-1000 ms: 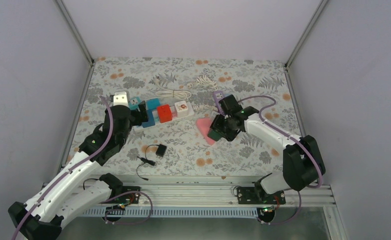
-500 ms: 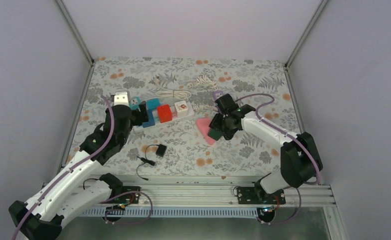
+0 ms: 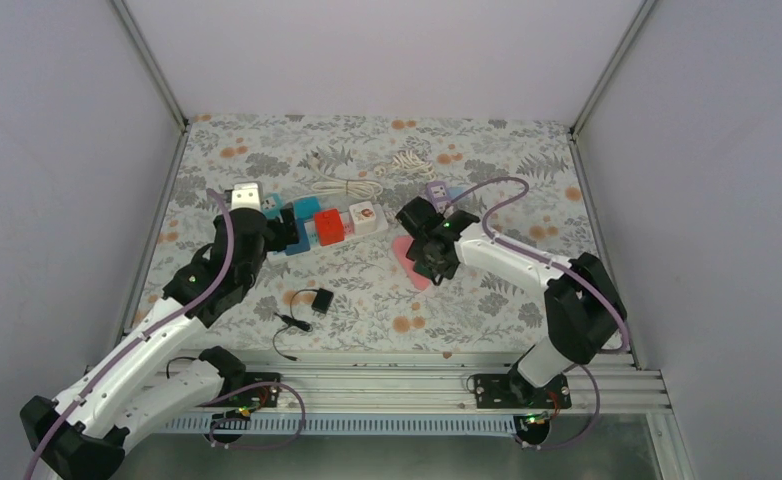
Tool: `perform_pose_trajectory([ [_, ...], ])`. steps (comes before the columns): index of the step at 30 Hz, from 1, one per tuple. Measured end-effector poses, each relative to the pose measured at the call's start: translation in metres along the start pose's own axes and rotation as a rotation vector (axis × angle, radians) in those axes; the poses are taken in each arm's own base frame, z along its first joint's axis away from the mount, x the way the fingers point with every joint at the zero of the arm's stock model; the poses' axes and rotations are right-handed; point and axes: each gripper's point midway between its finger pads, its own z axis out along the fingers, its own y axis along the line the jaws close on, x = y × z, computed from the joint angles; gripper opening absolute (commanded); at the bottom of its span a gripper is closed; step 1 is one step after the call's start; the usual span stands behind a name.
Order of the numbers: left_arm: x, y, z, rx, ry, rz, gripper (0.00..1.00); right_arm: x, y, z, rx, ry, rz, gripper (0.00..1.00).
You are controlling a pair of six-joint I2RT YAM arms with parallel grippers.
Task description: Insert the plug
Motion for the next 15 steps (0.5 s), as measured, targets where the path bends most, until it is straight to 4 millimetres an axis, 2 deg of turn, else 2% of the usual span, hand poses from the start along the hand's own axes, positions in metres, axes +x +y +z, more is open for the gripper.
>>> perform_pose_trajectory([
  [10,0.005,-0.001,0.005,-0.008,0.021,0.012,1.0,0.01,-0.007,-0.005,-0.12,-0.077,0.047,0.04],
  [15,0.006,-0.001,0.005,-0.009,0.023,0.014,1.0,0.009,-0.005,-0.006,-0.163,-0.095,0.052,0.04],
])
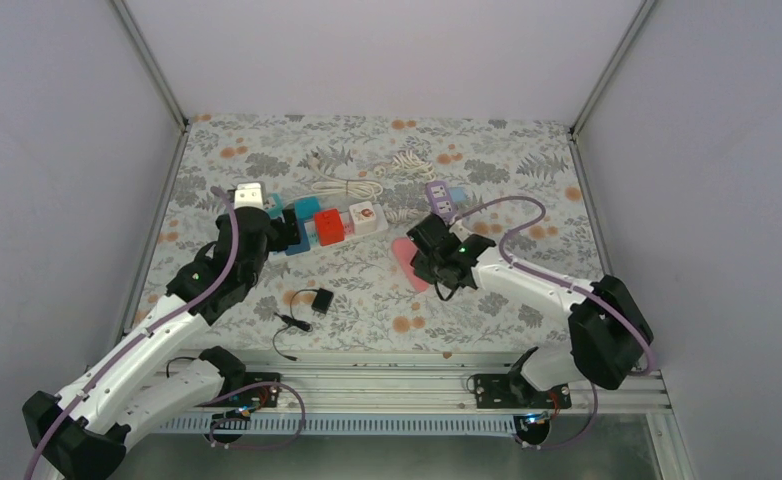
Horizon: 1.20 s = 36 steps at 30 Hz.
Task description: Insert the plug
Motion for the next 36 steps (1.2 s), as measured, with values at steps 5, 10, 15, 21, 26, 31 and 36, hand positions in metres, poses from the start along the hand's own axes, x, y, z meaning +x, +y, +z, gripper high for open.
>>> perform_pose_trajectory([
  [5,-0.001,0.0,0.0,0.0,-0.001,-0.001,1.0,0.0,0.007,0.004,0.046,-0.02,-0.027,0.04],
  [10,0.0,0.0,0.0,-0.001,0.001,0.001,1.0,0.005,0.011,0.004,0.1,-0.096,-0.072,0.04],
  [15,0.001,-0.001,0.002,-0.003,0.006,0.004,1.0,0.011,0.01,0.011,0.158,-0.177,-0.105,0.03],
  [21,0.001,-0.001,0.002,-0.004,0.006,0.004,1.0,0.013,0.006,0.014,0.151,-0.213,-0.105,0.03],
  [26,0.0,0.0,0.002,-0.006,0.004,0.004,1.0,0.013,0.006,0.016,0.138,-0.22,-0.103,0.03],
  [31,0.0,0.0,0.002,-0.009,0.007,0.006,1.0,0.007,0.009,0.022,0.112,-0.23,-0.108,0.03],
  [36,0.0,0.001,0.003,-0.016,0.008,0.008,1.0,-0.001,0.021,0.031,0.125,-0.268,-0.114,0.03],
])
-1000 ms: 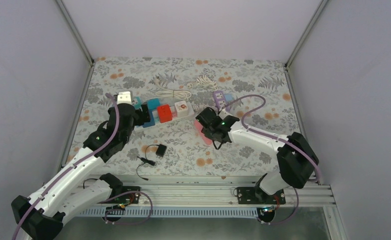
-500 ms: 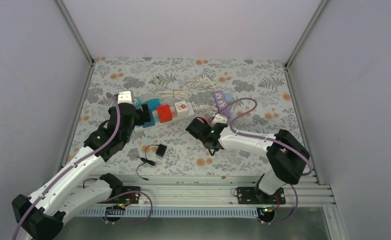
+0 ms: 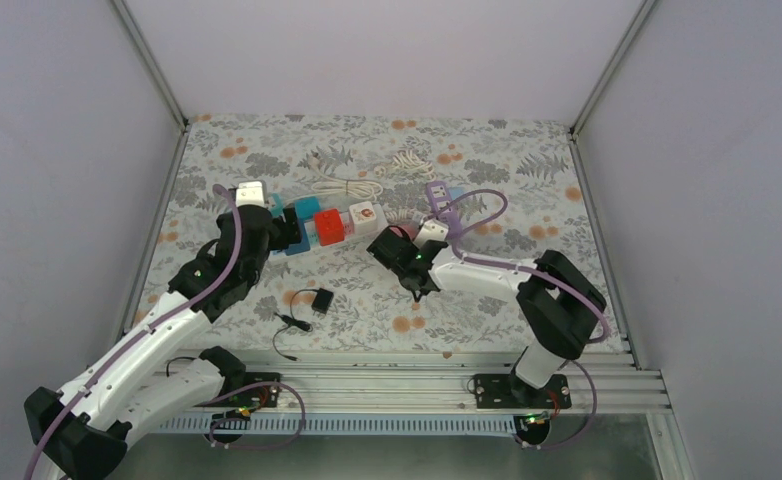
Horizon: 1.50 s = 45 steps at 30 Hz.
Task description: Insert the plug
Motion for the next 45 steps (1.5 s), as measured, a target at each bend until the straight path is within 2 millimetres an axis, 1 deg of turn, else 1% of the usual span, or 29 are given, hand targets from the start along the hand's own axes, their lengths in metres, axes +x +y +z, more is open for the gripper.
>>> perform_pose_trajectory([
  [3,0.0,0.0,0.0,-0.002,0.001,0.001,1.0,-0.004,0.005,0.002,0.006,-0.013,0.003,0.03],
  [7,-0.001,0.0,0.0,-0.003,0.003,0.002,1.0,-0.008,0.003,-0.003,-0.01,0.005,0.021,0.04],
  [8,-0.001,0.0,0.0,-0.003,0.003,0.002,1.0,-0.008,-0.001,-0.005,-0.012,0.016,0.021,0.08],
  [10,-0.001,-0.001,0.001,-0.004,0.005,0.004,1.0,-0.01,-0.012,-0.008,-0.007,0.035,0.012,0.24],
  [11,-0.001,-0.001,0.002,-0.004,0.007,0.005,1.0,-0.01,-0.019,-0.01,-0.006,0.049,0.001,0.29],
  [13,0.0,-0.002,0.003,-0.006,0.011,0.008,1.0,-0.011,-0.03,-0.011,-0.011,0.075,-0.019,0.43],
  [17,0.0,-0.002,0.004,-0.008,0.014,0.01,1.0,-0.011,-0.032,-0.01,-0.038,0.117,-0.055,0.83],
  [18,0.0,-0.002,0.004,-0.009,0.015,0.01,1.0,-0.011,-0.031,-0.01,-0.049,0.13,-0.069,0.89],
  [19,0.0,-0.002,0.004,-0.009,0.016,0.011,1.0,-0.006,-0.033,-0.009,-0.054,0.163,-0.093,0.95],
  [21,0.001,-0.002,0.004,-0.01,0.017,0.012,1.0,0.004,-0.039,-0.005,-0.054,0.215,-0.127,1.0],
  [23,0.001,-0.002,0.004,-0.01,0.019,0.013,1.0,0.011,-0.044,-0.004,-0.07,0.267,-0.158,1.0],
  [25,0.001,-0.002,0.004,-0.011,0.02,0.013,1.0,0.009,-0.044,-0.008,-0.102,0.293,-0.167,1.0],
  [30,0.002,-0.002,0.004,-0.011,0.021,0.014,1.0,-0.017,-0.04,-0.024,-0.205,0.271,-0.152,0.98],
  [34,0.002,-0.002,0.004,-0.011,0.022,0.014,1.0,-0.038,-0.04,-0.031,-0.238,0.239,-0.15,0.96],
  [35,0.002,-0.002,0.004,-0.01,0.022,0.014,1.0,-0.046,-0.039,-0.033,-0.245,0.225,-0.152,0.96],
  [39,0.002,-0.004,0.004,0.004,0.027,0.012,1.0,-0.089,-0.035,-0.043,-0.274,0.133,-0.151,0.97],
  [40,0.002,-0.008,0.004,0.021,0.027,0.009,1.0,-0.108,-0.032,-0.049,-0.284,0.088,-0.151,0.98],
  [41,0.001,-0.01,0.004,0.033,0.024,0.005,1.0,-0.118,-0.029,-0.051,-0.293,0.062,-0.148,0.98],
  [45,-0.007,-0.026,0.0,0.131,-0.007,-0.01,1.0,-0.176,-0.02,-0.064,-0.316,-0.076,-0.132,0.97],
])
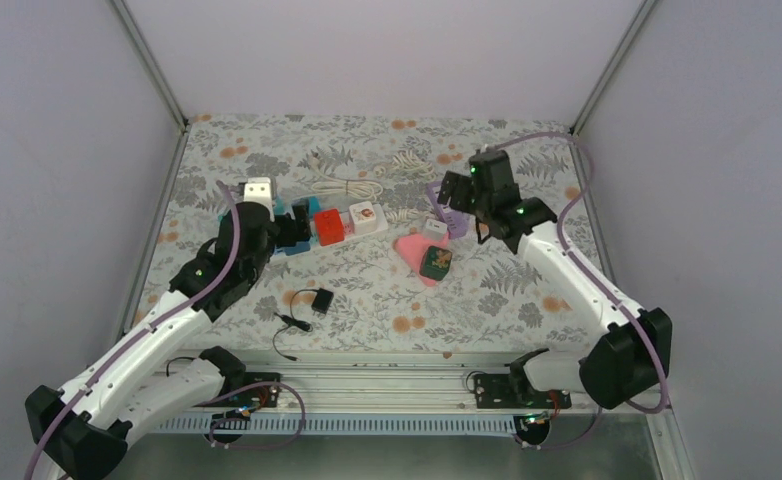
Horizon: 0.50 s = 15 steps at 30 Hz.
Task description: Insert the plug
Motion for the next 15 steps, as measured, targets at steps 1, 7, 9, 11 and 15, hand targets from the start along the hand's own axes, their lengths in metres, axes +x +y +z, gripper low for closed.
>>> perform_pose_trajectory([
  [1,-0.002,-0.004,0.0,0.023,-0.006,0.0,1.0,-0.011,0.0,0.001,-0.003,-0.024,0.002,0.96],
  [7,-0.01,-0.034,0.007,0.161,-0.027,0.007,1.0,-0.057,-0.037,0.048,0.013,-0.028,0.081,0.82],
  [9,-0.007,-0.047,0.014,0.209,-0.007,0.016,1.0,-0.06,-0.057,0.074,0.042,0.009,0.121,0.81],
  [11,-0.001,-0.057,0.022,0.249,0.019,0.025,1.0,-0.057,-0.077,0.103,0.078,0.055,0.157,0.8],
  [15,0.01,-0.077,0.037,0.32,0.072,0.034,1.0,-0.033,-0.098,0.152,0.126,0.162,0.189,0.78],
])
